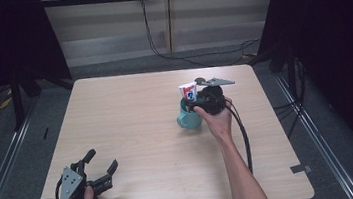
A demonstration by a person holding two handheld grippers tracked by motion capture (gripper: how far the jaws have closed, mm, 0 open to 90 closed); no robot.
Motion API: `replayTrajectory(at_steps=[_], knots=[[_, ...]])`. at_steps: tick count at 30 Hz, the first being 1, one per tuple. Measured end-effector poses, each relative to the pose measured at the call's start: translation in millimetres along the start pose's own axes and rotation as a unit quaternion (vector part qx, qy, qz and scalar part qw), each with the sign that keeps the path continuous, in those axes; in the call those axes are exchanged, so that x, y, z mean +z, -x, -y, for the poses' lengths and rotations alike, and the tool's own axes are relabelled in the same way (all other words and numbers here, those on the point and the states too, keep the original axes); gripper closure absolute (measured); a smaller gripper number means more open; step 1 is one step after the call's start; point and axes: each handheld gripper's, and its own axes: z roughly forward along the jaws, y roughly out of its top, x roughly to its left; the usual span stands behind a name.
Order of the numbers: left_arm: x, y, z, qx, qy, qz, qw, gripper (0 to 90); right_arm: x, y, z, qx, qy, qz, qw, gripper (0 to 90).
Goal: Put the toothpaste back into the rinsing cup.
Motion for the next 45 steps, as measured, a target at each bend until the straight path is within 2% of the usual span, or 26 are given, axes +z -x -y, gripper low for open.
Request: replayTrajectory(at_steps=[2, 3, 5, 7, 9, 10, 19, 21, 32, 36, 45], knots=[[0.0, 0.0, 0.0, 0.001, 0.000, 0.000, 1.0000, 15.6, -0.8, -0.5, -0.2, -0.005, 0.000, -0.007, 1.0000, 28.8], [0.1, 0.0, 0.0, 0.000, 0.000, 0.001, 1.0000, 15.6, -3.2, -1.7, -1.0, -0.010, 0.005, -0.008, 0.9999, 22.8], [0.0, 0.0, 0.0, 0.001, 0.000, 0.000, 1.0000, 15.6, -4.2, -1.6, -1.1, -0.008, 0.008, -0.010, 0.9999, 21.3], [0.0, 0.2, 0.0, 0.000, 0.000, 0.000, 1.0000, 15.6, -8.6, -1.7, -2.6, 0.002, 0.017, -0.006, 0.9998, 12.7], [0.0, 0.1, 0.0, 0.001, 0.000, 0.000, 1.0000, 15.6, -10.2, -1.7, -3.1, 0.004, 0.020, -0.005, 0.9998, 13.4], [0.0, 0.2, 0.1, -0.001, 0.000, 0.000, 1.0000, 15.6, -13.3, -3.1, -4.0, 0.003, 0.019, 0.006, 0.9998, 13.1], [0.0, 0.1, 0.0, 0.000, 0.000, 0.003, 1.0000, 15.6, -27.4, -6.0, -3.7, -0.003, 0.024, 0.008, 0.9997, 13.6], [-0.1, 0.1, 0.0, 0.000, 0.000, 0.001, 1.0000, 15.6, -32.3, -3.9, -1.6, 0.005, 0.024, -0.001, 0.9997, 13.5], [0.0, 0.1, 0.0, 0.000, 0.000, 0.001, 1.0000, 15.6, -46.9, -8.7, 7.3, -0.001, 0.033, -0.009, 0.9994, 13.3], [0.0, 0.1, 0.0, 0.000, 0.000, 0.001, 1.0000, 15.6, -57.5, -10.5, 12.1, -0.007, 0.044, 0.017, 0.9989, 13.2], [0.0, 0.1, 0.0, 0.000, 0.000, 0.001, 1.0000, 15.6, -75.1, -2.6, 23.9, 0.001, 0.052, 0.027, 0.9983, 13.2]])
